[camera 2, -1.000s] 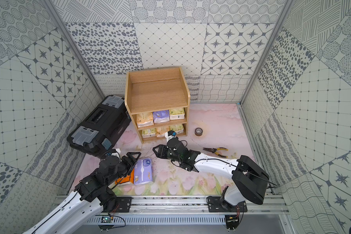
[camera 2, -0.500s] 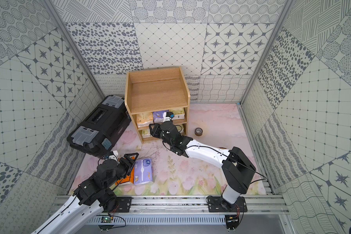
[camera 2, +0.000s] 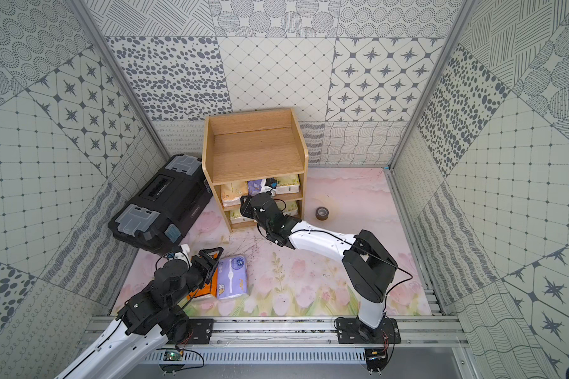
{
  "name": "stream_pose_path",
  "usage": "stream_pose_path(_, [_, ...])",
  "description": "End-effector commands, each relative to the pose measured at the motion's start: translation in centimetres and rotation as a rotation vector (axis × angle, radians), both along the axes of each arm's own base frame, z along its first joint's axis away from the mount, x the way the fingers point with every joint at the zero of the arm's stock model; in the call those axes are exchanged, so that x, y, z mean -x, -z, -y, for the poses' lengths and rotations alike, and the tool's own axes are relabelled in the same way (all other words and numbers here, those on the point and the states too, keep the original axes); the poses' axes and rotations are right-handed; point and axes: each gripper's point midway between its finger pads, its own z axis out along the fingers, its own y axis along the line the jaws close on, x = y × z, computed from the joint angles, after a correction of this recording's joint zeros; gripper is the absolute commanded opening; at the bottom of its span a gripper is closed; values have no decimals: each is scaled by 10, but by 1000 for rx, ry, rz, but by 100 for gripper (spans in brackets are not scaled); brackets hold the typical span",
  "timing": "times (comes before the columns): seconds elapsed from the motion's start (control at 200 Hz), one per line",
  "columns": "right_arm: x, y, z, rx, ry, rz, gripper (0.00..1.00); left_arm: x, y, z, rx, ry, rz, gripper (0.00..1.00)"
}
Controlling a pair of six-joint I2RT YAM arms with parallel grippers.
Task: Remove the tissue boxes from the shelf
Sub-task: Pick up a box of tissues from the shelf.
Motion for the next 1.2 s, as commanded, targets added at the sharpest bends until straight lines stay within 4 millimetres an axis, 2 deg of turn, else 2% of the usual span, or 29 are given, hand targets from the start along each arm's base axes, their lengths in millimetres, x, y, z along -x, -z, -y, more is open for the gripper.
stream_pose_path(0.0, [-11, -20, -5, -25, 23, 57, 50, -1, -6, -1, 0, -7, 21, 70])
stream_pose_path(0.12, [-16, -17, -9, -20, 20, 52, 51, -1, -6, -1, 3, -5, 18, 70])
stream_pose_path(0.32, [-22, -12, -14, -29, 19, 41, 45, -1, -6, -1, 6, -5, 15, 70])
stream_pose_path(0.515, [-21, -12, -17, -44, 3, 42, 27, 0, -7, -1, 5, -6, 14, 70])
stream_pose_path(0.79, [-9, -24, -7, -87, -11, 51, 4, -11, -16, 4, 4, -6, 60, 70])
stream_pose_path(0.896, [-3, -33, -6, -109, -38, 57, 0, -20, -26, 7, -3, -15, 87, 73])
stream_pose_path(0.966, [2, -37, -5, -113, -54, 57, 0, -27, -35, 7, -2, -31, 101, 80])
stream_pose_path(1.196, [21, -43, 4, -125, -82, 54, 0, -47, -88, 12, 14, -51, 238, 95])
